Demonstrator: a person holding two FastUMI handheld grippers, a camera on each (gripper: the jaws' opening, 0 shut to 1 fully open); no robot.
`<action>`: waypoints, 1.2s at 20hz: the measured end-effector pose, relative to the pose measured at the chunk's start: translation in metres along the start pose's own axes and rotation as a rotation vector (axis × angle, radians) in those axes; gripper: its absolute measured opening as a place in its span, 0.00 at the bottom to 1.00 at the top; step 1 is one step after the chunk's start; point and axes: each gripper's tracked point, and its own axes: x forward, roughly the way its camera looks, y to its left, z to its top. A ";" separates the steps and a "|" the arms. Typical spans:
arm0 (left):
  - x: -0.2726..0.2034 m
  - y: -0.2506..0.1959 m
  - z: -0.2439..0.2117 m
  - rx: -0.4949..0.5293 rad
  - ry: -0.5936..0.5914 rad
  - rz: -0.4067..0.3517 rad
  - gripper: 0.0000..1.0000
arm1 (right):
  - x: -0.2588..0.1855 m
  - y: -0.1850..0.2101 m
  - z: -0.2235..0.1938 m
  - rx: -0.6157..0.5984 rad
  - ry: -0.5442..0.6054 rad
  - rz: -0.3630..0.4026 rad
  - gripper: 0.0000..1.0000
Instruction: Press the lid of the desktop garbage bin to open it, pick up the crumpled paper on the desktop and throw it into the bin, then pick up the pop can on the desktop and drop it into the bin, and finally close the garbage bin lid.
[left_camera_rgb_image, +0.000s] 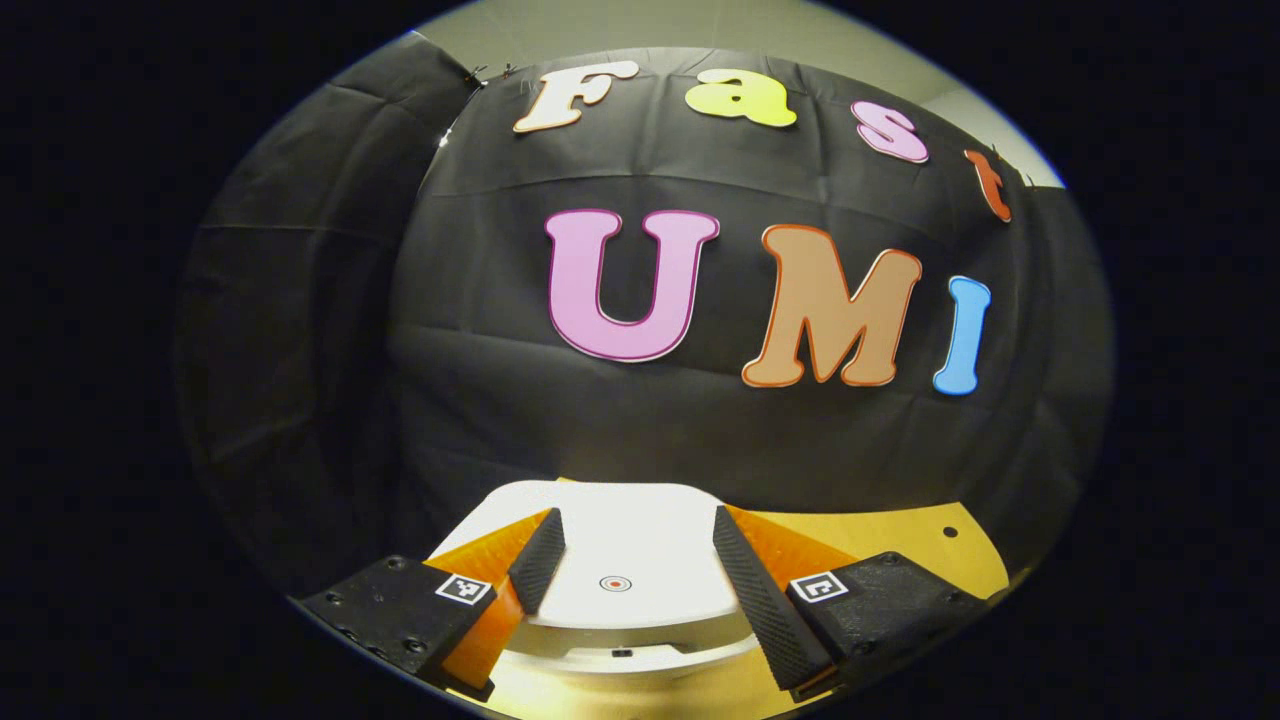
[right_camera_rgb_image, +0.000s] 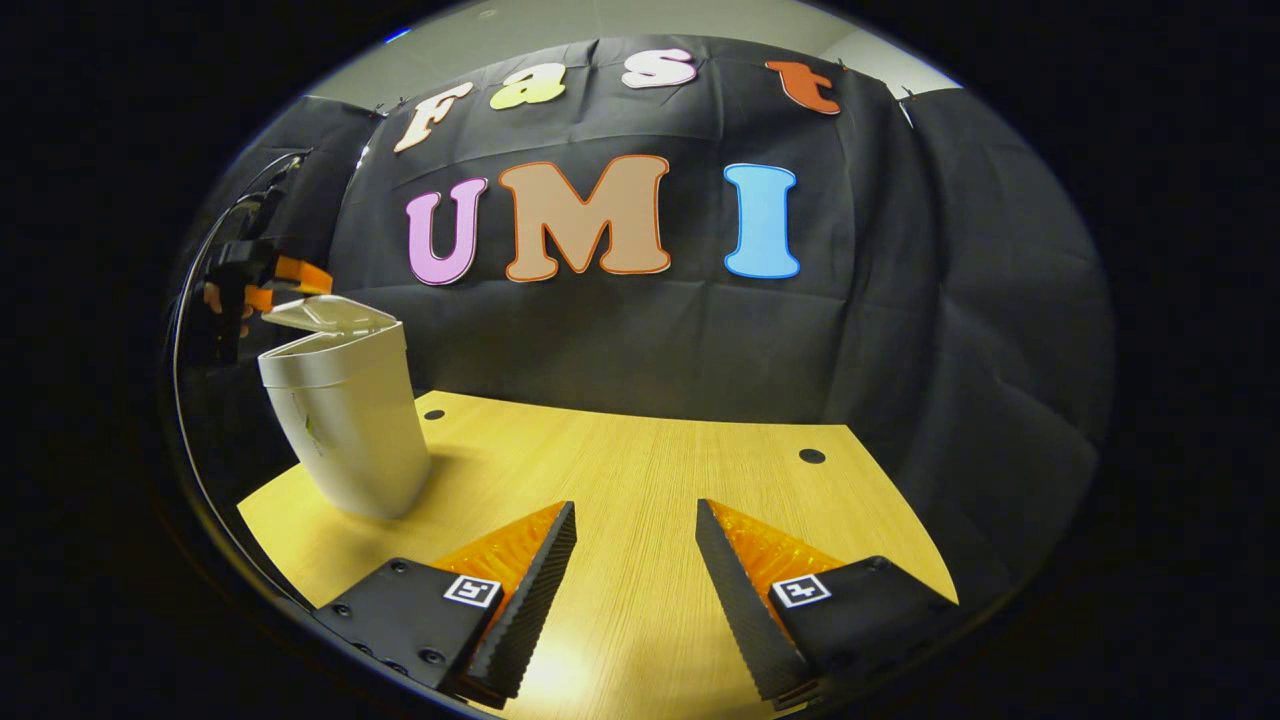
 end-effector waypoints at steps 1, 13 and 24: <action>0.000 0.003 -0.007 0.020 0.007 0.009 0.92 | 0.001 0.000 0.000 -0.003 0.003 0.001 0.83; -0.002 -0.001 -0.055 0.067 0.033 -0.017 0.90 | 0.008 0.007 -0.006 -0.013 0.019 0.003 0.84; -0.075 -0.093 0.030 0.096 -0.281 -0.141 0.93 | -0.034 -0.004 0.067 0.022 -0.159 0.002 0.90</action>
